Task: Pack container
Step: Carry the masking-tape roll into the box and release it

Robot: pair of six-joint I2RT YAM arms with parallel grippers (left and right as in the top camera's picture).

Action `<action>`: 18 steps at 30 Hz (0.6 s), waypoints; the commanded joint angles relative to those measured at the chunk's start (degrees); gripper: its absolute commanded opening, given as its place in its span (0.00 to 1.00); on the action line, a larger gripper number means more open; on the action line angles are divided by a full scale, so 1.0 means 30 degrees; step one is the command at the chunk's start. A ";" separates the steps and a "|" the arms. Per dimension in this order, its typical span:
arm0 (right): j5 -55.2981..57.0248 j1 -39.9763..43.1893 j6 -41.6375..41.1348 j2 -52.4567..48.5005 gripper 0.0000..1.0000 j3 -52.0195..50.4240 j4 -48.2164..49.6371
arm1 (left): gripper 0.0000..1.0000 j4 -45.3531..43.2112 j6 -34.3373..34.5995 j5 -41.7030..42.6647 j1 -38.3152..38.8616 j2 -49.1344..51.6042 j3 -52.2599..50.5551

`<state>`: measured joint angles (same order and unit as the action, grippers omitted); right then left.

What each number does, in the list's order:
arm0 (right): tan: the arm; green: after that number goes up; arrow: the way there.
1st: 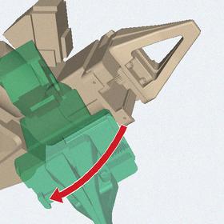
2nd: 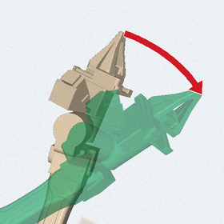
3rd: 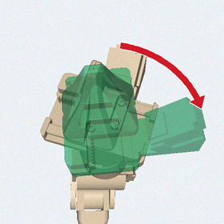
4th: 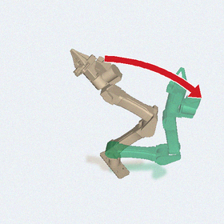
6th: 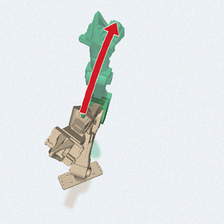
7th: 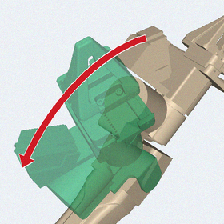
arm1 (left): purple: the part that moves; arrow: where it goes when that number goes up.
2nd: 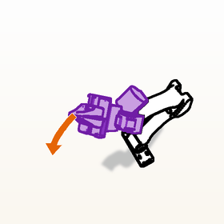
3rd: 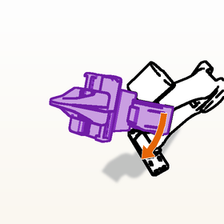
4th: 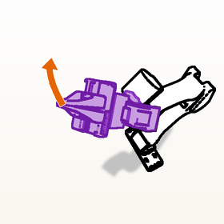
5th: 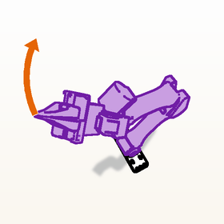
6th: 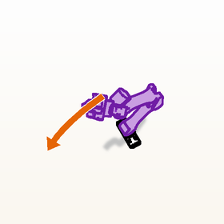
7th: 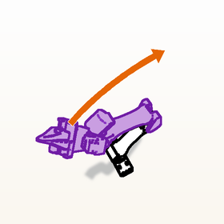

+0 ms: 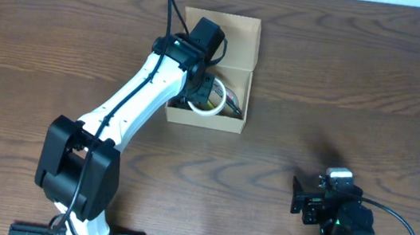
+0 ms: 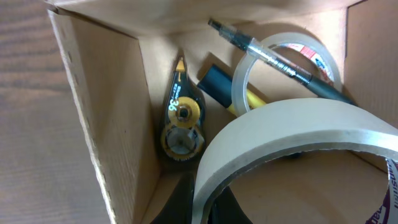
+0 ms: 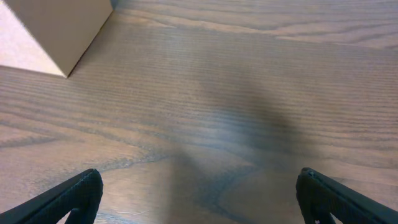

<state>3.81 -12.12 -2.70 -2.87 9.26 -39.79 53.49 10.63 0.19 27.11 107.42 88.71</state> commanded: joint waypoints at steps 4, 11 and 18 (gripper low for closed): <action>0.0007 0.0189 0.0204 0.0117 0.99 -0.0036 -0.0022 | 0.06 -0.0066 -0.0117 -0.0197 -0.0036 0.0219 0.1333; 0.0007 0.0189 0.0204 0.0117 0.99 -0.0036 -0.0022 | 0.05 -0.0160 0.0029 -0.0321 -0.0058 0.0197 0.1479; 0.0007 0.0189 0.0204 0.0117 0.99 -0.0036 -0.0022 | 0.06 -0.1661 0.0022 -0.0831 -0.0087 0.0911 0.1479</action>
<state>3.81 -12.12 -2.70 -2.87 9.26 -39.79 49.12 10.66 -0.93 27.09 107.98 91.94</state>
